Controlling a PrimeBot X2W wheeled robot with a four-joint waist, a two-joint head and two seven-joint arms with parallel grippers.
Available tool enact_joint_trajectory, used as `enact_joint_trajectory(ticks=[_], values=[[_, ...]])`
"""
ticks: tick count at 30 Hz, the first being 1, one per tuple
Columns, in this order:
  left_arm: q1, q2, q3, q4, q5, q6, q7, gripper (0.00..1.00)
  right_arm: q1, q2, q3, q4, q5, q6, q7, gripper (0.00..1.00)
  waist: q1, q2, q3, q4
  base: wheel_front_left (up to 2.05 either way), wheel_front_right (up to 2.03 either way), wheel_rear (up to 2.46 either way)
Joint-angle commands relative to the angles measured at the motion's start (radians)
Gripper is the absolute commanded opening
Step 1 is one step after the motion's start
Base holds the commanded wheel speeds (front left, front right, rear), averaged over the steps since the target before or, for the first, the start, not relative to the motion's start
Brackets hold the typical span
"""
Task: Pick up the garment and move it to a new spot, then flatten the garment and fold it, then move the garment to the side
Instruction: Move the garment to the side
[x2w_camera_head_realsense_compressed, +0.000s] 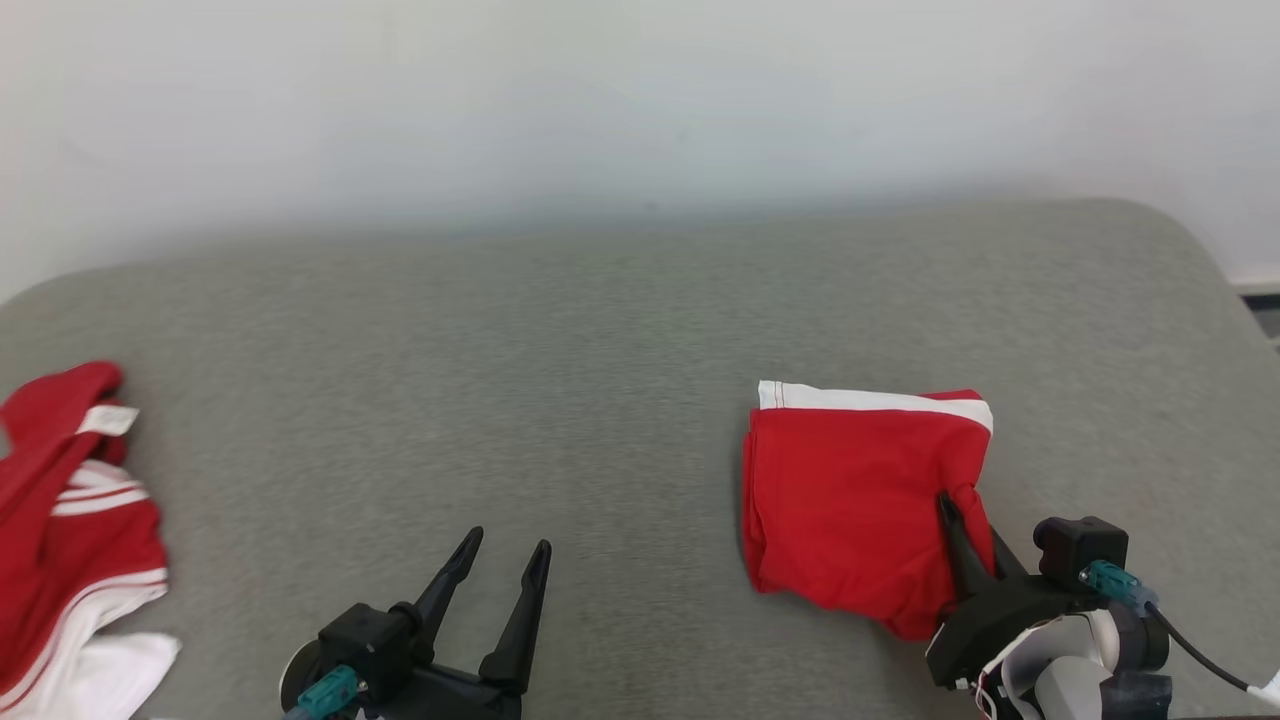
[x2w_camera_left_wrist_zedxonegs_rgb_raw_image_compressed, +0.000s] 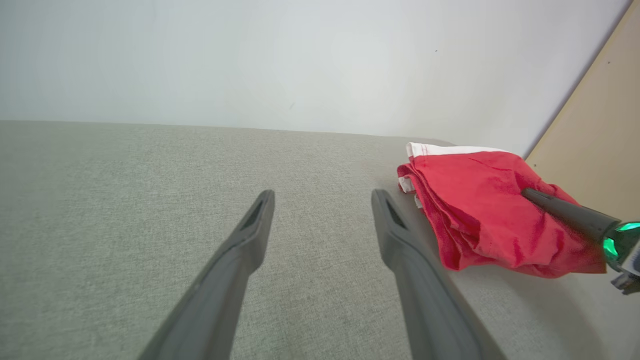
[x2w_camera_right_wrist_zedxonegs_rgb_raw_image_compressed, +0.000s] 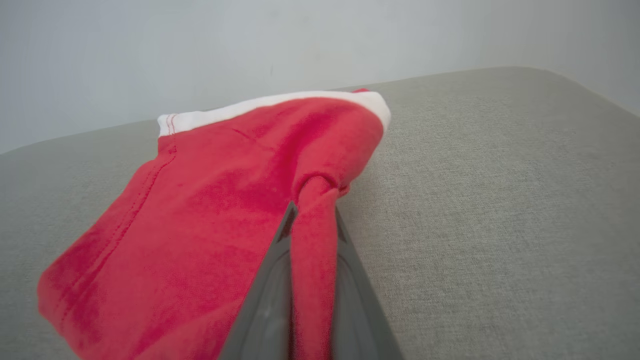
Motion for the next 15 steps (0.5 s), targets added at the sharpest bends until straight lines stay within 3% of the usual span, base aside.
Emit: enact_joint_trajectory(ticks=[1,8,15], values=[[-0.006,0.001,0.002,-0.004,0.009,0.001,-0.001,1.0,0.02,0.0,-0.003,0.001,-0.004,0.0,0.0,0.0,0.0,0.0,0.012,-0.103,0.0,0.0,0.0],[-0.026,0.002,0.014,-0.007,0.043,-0.004,-0.001,1.0,0.021,0.02,-0.003,-0.007,-0.007,0.0,0.0,0.0,0.0,0.0,0.044,-0.252,0.0,0.0,0.0],[-0.073,0.002,-0.004,-0.019,0.07,-0.007,-0.001,1.0,0.006,0.023,0.014,-0.007,-0.012,0.0,0.0,0.0,0.0,0.0,0.104,-0.302,0.0,0.0,0.0]])
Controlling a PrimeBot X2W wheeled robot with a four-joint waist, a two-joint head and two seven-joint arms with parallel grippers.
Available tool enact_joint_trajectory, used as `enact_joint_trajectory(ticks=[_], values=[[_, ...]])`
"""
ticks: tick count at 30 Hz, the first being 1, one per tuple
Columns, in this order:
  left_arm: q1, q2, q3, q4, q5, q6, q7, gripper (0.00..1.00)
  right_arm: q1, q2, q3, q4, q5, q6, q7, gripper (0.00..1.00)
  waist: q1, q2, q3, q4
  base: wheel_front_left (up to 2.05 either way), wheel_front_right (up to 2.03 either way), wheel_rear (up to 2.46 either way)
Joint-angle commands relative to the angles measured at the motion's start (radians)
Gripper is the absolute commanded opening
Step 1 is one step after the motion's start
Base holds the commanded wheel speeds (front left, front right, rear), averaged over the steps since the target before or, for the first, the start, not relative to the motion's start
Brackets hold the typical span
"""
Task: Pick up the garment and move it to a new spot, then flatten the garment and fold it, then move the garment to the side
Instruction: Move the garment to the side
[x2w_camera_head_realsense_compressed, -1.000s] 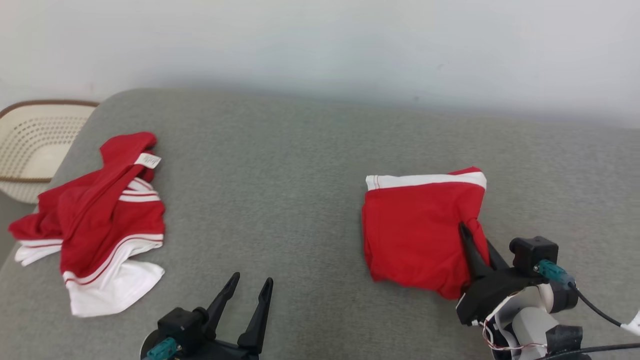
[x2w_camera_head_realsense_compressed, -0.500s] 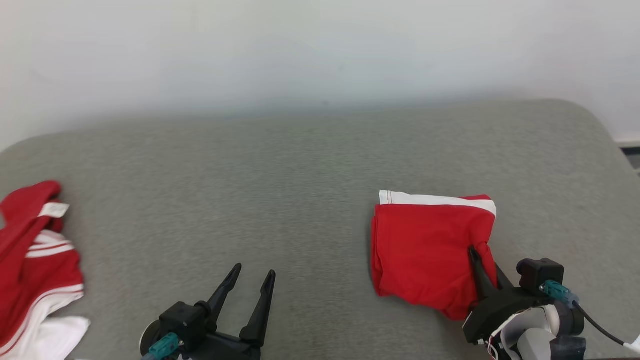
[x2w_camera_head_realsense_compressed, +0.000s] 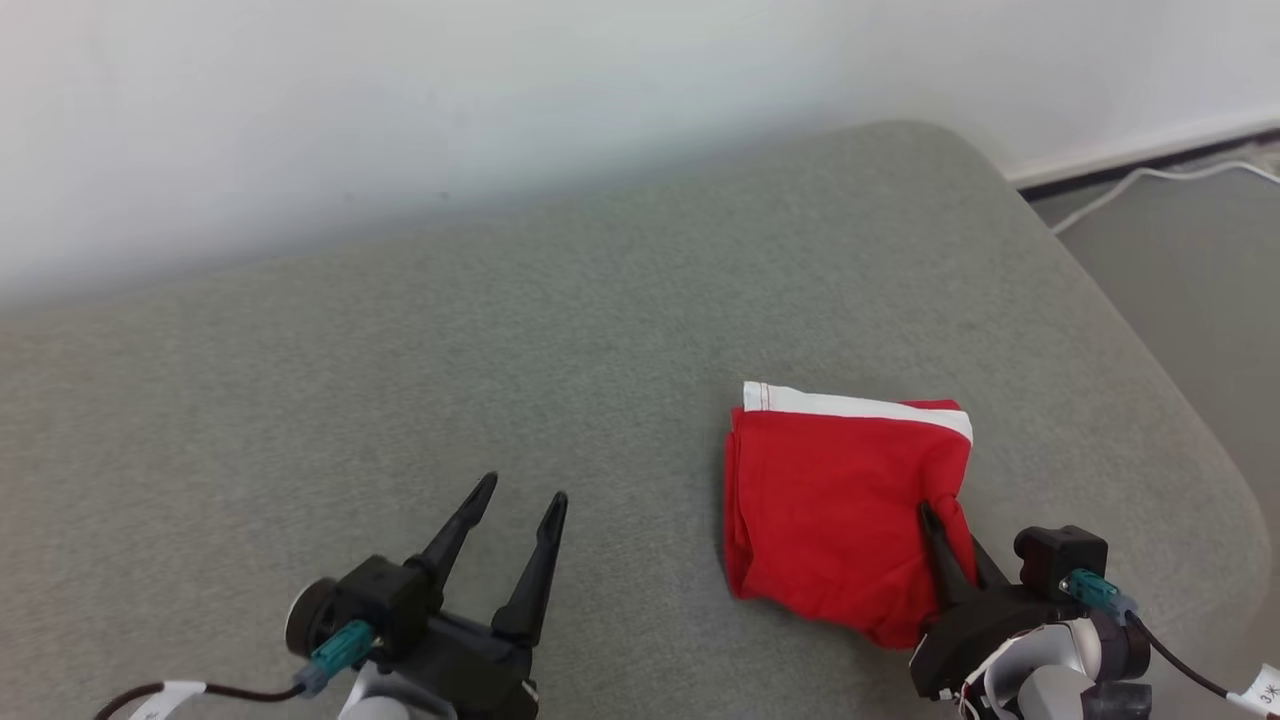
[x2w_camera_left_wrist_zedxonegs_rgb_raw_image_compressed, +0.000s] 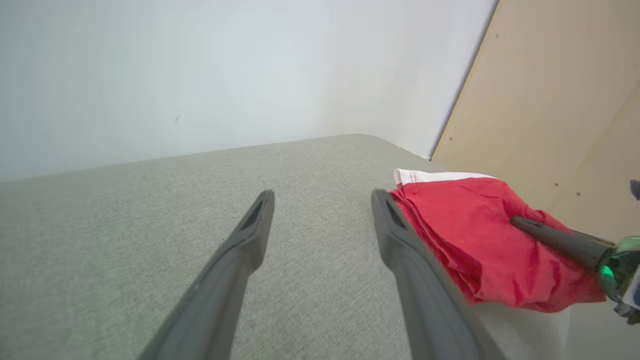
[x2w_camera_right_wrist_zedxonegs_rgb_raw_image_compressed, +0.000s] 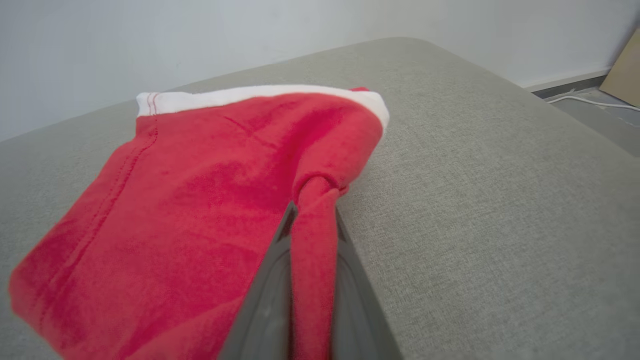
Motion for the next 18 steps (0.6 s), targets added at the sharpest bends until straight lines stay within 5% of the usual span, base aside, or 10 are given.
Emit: enact_joint_trajectory(ticks=[1,7,18], values=[[-0.009,0.004,-0.005,0.007,0.012,-0.001,-0.001,1.0,-0.022,-0.003,0.009,-0.003,-0.012,0.0,0.0,0.0,0.0001,0.0,0.063,-0.037,0.0,0.0,0.0],[-0.063,0.003,-0.029,0.002,0.06,-0.009,-0.001,1.0,-0.129,-0.039,0.004,0.013,-0.037,0.0,0.0,0.0,0.0001,0.0,0.154,0.015,0.0,0.0,0.0],[-0.14,0.015,-0.051,-0.008,0.115,-0.01,-0.001,1.0,-0.39,-0.172,-0.168,0.139,-0.155,0.0,0.0,0.0,0.0001,0.0,0.305,0.131,0.0,0.0,0.0]])
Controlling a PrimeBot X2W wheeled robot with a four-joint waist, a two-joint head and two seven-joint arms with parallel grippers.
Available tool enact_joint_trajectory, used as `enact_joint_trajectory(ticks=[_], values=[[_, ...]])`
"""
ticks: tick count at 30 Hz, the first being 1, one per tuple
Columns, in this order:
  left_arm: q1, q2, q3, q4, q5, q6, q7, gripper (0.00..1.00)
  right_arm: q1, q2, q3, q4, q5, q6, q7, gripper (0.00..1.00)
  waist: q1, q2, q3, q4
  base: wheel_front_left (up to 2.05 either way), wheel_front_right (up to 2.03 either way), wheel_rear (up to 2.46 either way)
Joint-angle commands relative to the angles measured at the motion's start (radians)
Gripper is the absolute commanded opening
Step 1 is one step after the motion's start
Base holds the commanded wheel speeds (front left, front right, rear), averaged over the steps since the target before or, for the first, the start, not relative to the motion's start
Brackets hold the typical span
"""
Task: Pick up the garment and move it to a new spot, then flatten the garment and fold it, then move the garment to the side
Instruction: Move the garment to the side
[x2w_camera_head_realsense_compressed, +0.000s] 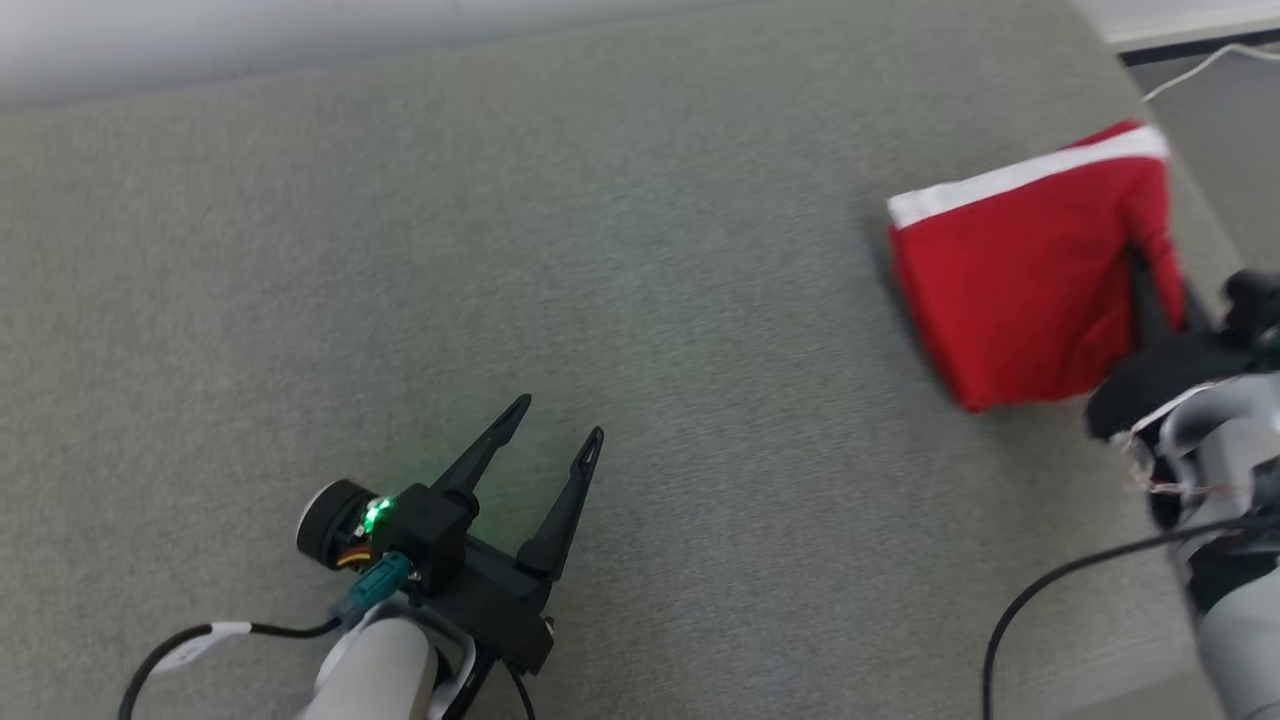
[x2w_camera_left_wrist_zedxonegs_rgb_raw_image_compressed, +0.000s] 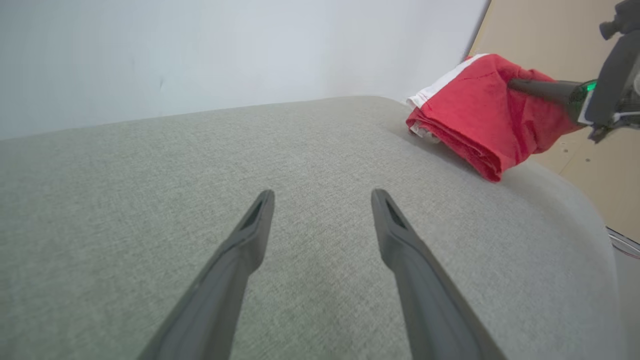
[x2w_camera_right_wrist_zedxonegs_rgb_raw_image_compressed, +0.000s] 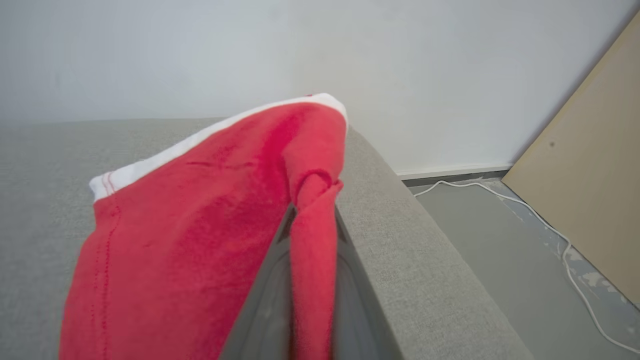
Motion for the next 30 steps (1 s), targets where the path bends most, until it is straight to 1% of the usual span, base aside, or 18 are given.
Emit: enact_joint_trajectory(ticks=[1,8,9,11,12,17,18,19,23,26,28,30], values=[[-0.023,0.009,-0.006,-0.005,0.001,0.001,-0.001,1.0,-0.036,-0.018,-0.026,0.019,-0.019,0.0,0.0,0.0,-0.0002,-0.0001,0.1,0.092,0.0,0.0,0.0],[-0.056,0.021,-0.035,-0.012,-0.006,0.001,-0.001,1.0,-0.127,-0.099,-0.141,0.123,-0.163,0.0,0.0,0.0,-0.0002,-0.0001,0.142,0.139,0.0,0.0,0.0],[-0.055,0.023,-0.035,-0.012,-0.007,0.001,-0.001,1.0,-0.132,-0.105,-0.139,0.138,-0.197,0.0,0.0,0.0,-0.0002,-0.0001,0.143,0.142,0.0,0.0,0.0],[-0.05,0.027,-0.035,-0.01,-0.006,0.001,-0.001,1.0,-0.148,-0.121,-0.165,0.157,-0.24,0.0,0.0,0.0,-0.0002,-0.0001,0.145,0.146,0.0,0.0,0.0],[-0.049,0.029,-0.034,-0.009,-0.006,0.001,0.0,1.0,-0.15,-0.127,-0.172,0.165,-0.267,0.0,0.0,0.0,-0.0002,-0.0001,0.145,0.148,0.0,0.0,0.0],[-0.035,0.037,-0.027,0.0,-0.007,0.001,0.0,1.0,-0.13,-0.124,-0.286,0.197,-0.345,0.0,0.0,0.0,-0.0002,-0.0001,0.137,0.147,0.0,0.0,0.0],[-0.031,0.037,-0.027,0.002,-0.008,0.001,0.0,1.0,-0.124,-0.12,-0.312,0.207,-0.362,0.0,0.0,0.2,-0.0002,-0.0001,0.134,0.146,0.0,0.0,0.0],[-0.028,0.037,-0.026,0.003,-0.009,0.001,0.0,1.0,-0.122,-0.116,-0.344,0.207,-0.377,0.0,0.0,1.0,-0.0002,-0.0001,0.131,0.145,0.0,0.0,0.0],[-0.019,0.027,-0.028,0.004,-0.017,0.001,0.0,1.0,-0.099,-0.099,-0.452,0.17,-0.457,0.0,0.0,1.0,-0.0002,-0.0001,0.102,0.148,0.0,0.0,0.0],[-0.011,0.02,-0.02,0.003,-0.022,0.001,0.0,1.0,-0.073,-0.078,-0.514,0.097,-0.511,0.0,0.0,1.0,-0.0002,-0.0001,0.068,0.153,0.0,0.0,0.0],[0.0,0.014,-0.011,0.002,-0.023,0.001,0.0,1.0,-0.059,-0.049,-0.52,0.052,-0.531,0.0,0.0,1.0,-0.0002,-0.0001,0.043,0.156,0.0,0.0,0.0],[0.019,0.01,0.005,0.002,-0.022,0.001,0.0,1.0,-0.04,-0.017,-0.494,-0.002,-0.516,0.0,0.0,1.0,-0.0002,-0.0001,0.017,0.16,0.0,0.0,0.0]])
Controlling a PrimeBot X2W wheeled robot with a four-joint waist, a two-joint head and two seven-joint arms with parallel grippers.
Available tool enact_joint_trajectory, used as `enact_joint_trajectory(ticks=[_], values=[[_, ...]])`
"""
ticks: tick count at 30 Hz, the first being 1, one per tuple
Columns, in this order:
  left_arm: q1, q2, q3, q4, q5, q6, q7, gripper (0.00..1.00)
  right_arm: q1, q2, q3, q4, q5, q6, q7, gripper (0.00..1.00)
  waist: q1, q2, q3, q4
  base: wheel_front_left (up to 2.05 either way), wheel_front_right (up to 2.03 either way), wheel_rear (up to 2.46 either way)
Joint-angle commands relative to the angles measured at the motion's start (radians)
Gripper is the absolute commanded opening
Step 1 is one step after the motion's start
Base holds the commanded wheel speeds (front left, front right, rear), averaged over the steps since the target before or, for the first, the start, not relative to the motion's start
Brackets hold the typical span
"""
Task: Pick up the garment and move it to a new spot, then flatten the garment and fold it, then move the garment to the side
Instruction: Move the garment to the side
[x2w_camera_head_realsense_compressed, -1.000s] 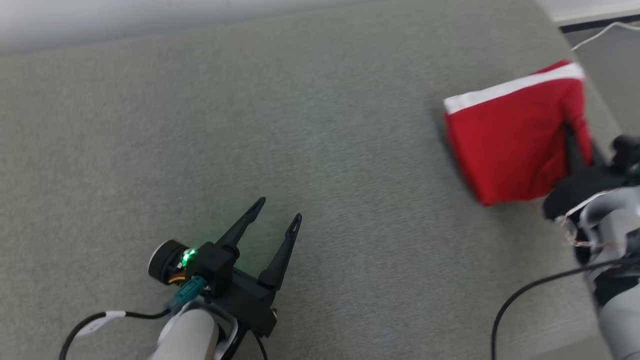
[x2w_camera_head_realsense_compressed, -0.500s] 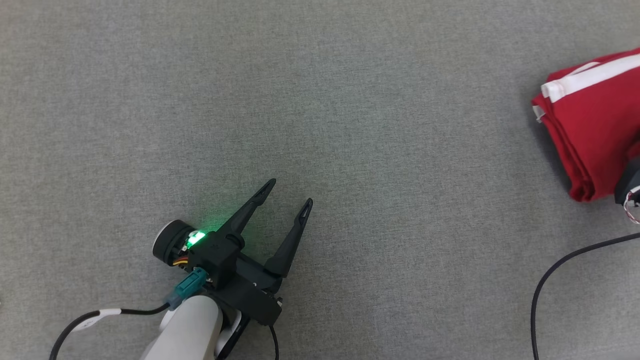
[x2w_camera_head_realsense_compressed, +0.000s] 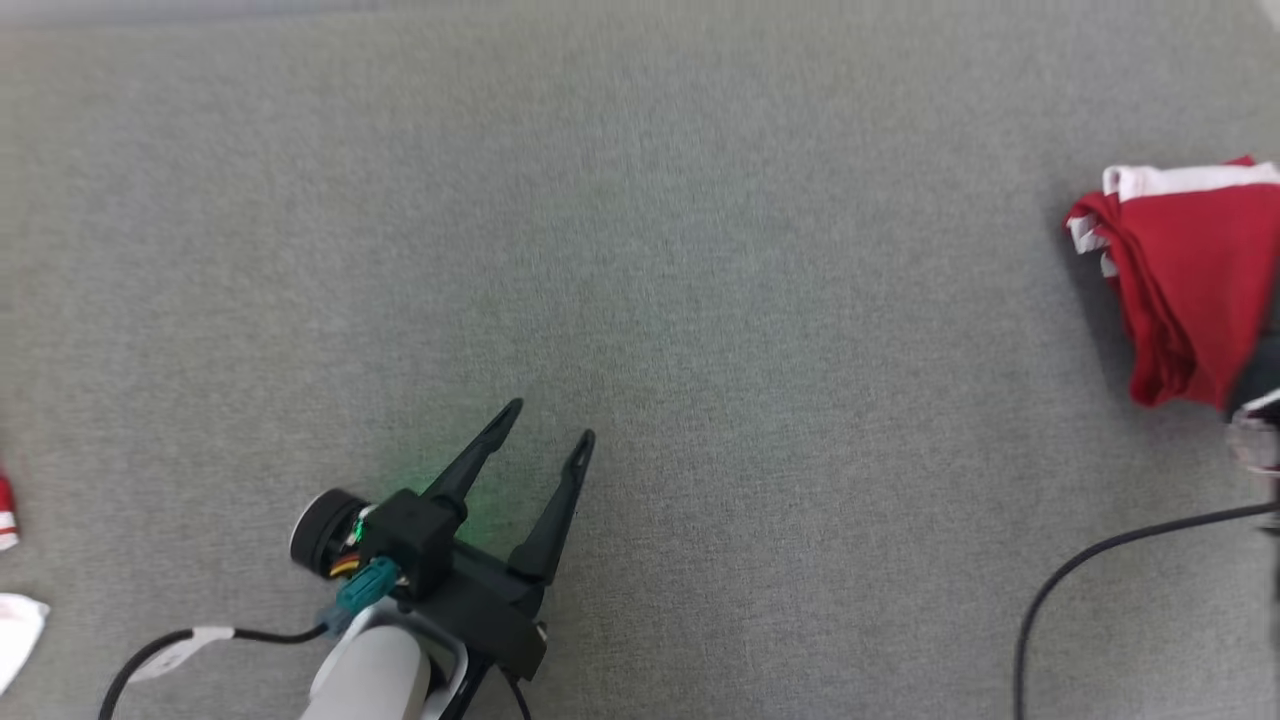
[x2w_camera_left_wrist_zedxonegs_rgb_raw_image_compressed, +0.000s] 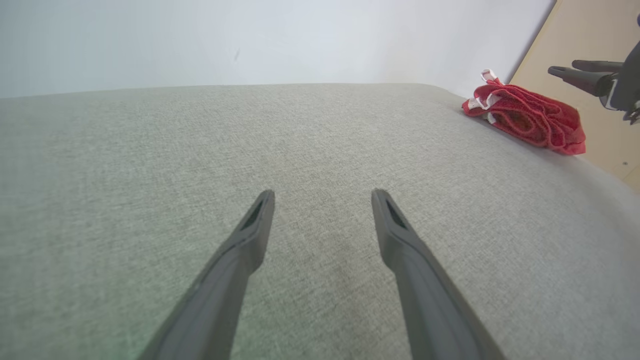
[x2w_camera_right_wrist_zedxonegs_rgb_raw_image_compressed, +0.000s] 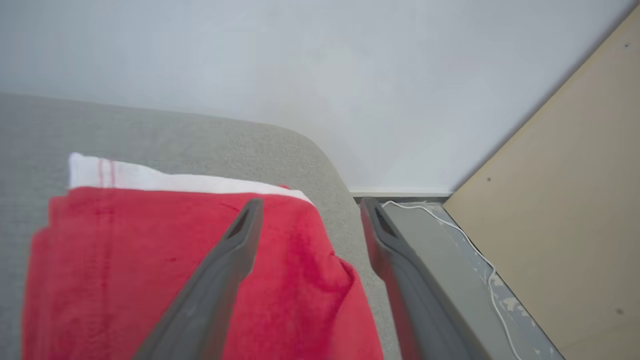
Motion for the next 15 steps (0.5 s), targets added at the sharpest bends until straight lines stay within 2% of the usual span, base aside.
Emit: enact_joint_trajectory(ticks=[1,8,15], values=[[0.032,0.0,0.018,0.002,-0.001,0.001,0.0,1.0,0.031,0.028,0.032,-0.043,0.028,0.0,0.0,1.0,0.0,-0.0002,-0.054,0.01,0.0,0.0,0.0],[0.108,-0.01,0.084,0.01,0.02,0.023,0.0,1.0,0.149,0.089,0.217,-0.163,0.179,-0.001,0.0,1.0,0.0,-0.0002,-0.149,0.034,0.0,0.0,0.0],[0.162,-0.014,0.132,0.003,0.021,0.045,0.0,1.0,0.272,0.126,0.34,-0.252,0.318,-0.001,0.0,1.0,0.0,-0.0002,-0.215,0.07,0.0,0.0,0.0]])
